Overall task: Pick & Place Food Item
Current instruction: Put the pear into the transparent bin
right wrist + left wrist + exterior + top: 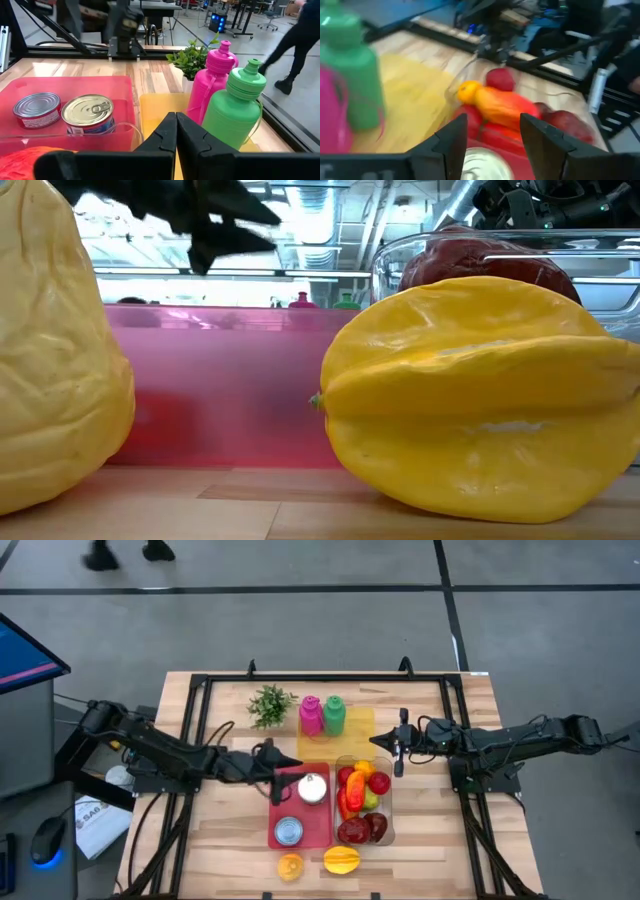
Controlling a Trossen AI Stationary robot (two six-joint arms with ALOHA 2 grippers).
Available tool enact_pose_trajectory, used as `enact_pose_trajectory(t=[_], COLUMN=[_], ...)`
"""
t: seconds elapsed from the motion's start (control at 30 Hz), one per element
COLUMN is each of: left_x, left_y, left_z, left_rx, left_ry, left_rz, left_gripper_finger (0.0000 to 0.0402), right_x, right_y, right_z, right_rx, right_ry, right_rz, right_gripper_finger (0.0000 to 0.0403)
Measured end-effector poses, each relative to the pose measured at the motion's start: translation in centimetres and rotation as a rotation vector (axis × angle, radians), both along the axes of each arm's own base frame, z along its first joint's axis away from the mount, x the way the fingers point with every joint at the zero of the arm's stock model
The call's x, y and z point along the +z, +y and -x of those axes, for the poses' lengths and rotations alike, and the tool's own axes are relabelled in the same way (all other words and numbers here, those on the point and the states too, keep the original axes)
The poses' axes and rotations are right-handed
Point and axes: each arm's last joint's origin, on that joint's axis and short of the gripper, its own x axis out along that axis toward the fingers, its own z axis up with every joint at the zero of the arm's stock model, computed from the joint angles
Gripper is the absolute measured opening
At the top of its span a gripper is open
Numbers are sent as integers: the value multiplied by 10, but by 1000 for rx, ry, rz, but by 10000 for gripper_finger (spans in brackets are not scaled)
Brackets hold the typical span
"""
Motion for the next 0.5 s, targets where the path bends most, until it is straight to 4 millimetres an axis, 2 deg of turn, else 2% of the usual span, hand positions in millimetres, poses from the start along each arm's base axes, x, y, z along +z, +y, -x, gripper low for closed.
enact_pose_trajectory(t=[0.13,0.33,0.5], left_x=[9,9,9], left_y=[-14,-37,-46], left_z=[9,17,21], left_rx=[-78,-172,-224], left_ry=[-28,-31,-29], left_rz=[-47,-45,-80], left_gripper_finger=[160,145,136], right_x=[0,0,1], right_y=[0,0,0], right_z=[0,0,0], right_rx=[0,0,0], right_ry=[0,-4,-9], right_rz=[0,0,1], right_gripper_finger=[0,0,0])
